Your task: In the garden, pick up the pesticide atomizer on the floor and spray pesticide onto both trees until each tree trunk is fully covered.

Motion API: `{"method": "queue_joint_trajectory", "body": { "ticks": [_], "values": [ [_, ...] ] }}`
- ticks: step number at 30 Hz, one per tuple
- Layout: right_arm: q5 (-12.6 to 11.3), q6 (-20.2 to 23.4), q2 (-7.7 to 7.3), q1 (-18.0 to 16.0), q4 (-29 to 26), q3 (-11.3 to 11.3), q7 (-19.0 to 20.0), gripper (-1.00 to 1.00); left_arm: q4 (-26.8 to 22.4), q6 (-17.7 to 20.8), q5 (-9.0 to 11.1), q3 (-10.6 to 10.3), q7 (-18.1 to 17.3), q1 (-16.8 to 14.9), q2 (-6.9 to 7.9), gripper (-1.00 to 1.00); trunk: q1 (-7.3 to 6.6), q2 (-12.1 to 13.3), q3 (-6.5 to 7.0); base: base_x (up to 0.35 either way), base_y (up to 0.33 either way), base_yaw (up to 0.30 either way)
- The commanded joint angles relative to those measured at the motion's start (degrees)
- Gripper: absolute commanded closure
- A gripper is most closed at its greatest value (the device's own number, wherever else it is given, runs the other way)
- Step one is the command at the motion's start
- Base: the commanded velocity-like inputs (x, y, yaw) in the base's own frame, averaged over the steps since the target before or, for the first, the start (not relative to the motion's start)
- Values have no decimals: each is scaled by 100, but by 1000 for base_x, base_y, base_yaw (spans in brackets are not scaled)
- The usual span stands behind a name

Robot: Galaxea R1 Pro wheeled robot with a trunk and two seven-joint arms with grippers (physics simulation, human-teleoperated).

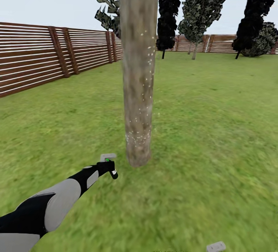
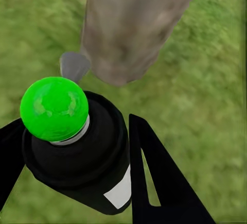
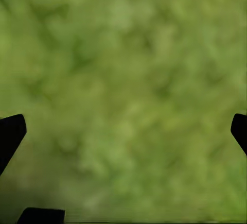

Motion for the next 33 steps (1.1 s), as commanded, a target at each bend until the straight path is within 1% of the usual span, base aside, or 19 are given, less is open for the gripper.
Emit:
{"method": "queue_joint_trajectory", "body": {
  "ticks": [1,24,33],
  "values": [
    [37,-32,-3,-9,24,-48,11,-100,-1,-2,-34,49,-20,0,1,100,-1,-2,-4,0,350,-298],
    [-10,-26,-3,-9,125,-61,16,-100,23,-30,-18,49,-28,0,-16,100,-1,-2,-4,-2,350,-299],
    [-10,-26,6,-9,128,-64,16,-100,24,-19,-16,49,-28,0,-16,100,-1,-2,-4,-144,349,-300]
  ]
}}
